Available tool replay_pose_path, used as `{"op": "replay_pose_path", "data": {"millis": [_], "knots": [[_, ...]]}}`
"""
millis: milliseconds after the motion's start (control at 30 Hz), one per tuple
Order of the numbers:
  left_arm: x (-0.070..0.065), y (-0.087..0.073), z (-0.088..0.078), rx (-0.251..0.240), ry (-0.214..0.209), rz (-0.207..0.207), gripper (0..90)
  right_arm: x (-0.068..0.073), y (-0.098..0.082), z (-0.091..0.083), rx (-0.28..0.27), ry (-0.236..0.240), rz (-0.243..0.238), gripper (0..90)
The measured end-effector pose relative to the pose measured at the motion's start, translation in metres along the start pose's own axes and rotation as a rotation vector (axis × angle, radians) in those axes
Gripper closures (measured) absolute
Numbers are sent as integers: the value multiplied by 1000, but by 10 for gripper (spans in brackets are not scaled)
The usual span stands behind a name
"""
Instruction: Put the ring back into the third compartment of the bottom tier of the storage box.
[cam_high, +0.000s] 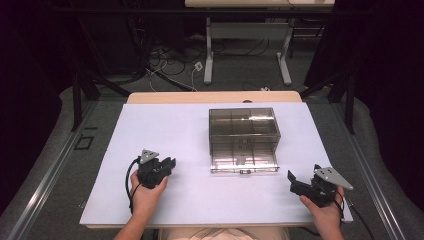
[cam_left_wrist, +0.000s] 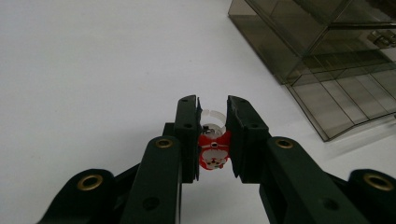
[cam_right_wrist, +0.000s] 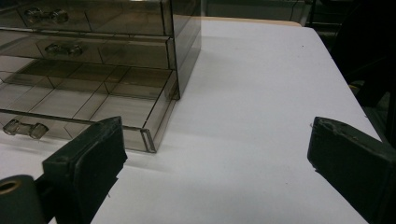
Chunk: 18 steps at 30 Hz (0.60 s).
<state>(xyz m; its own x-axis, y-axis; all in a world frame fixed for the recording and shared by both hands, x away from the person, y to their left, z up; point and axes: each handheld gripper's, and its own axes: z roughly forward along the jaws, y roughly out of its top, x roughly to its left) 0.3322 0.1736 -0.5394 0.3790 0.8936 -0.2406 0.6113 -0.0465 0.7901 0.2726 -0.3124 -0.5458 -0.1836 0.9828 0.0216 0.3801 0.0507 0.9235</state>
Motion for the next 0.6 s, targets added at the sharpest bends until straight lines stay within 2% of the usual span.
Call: {"op": "replay_pose_path", "data": {"millis": [600], "knots": [[-18,13,1,-14,-48,36,745,0,-1,1,0,-7,13,41]]}}
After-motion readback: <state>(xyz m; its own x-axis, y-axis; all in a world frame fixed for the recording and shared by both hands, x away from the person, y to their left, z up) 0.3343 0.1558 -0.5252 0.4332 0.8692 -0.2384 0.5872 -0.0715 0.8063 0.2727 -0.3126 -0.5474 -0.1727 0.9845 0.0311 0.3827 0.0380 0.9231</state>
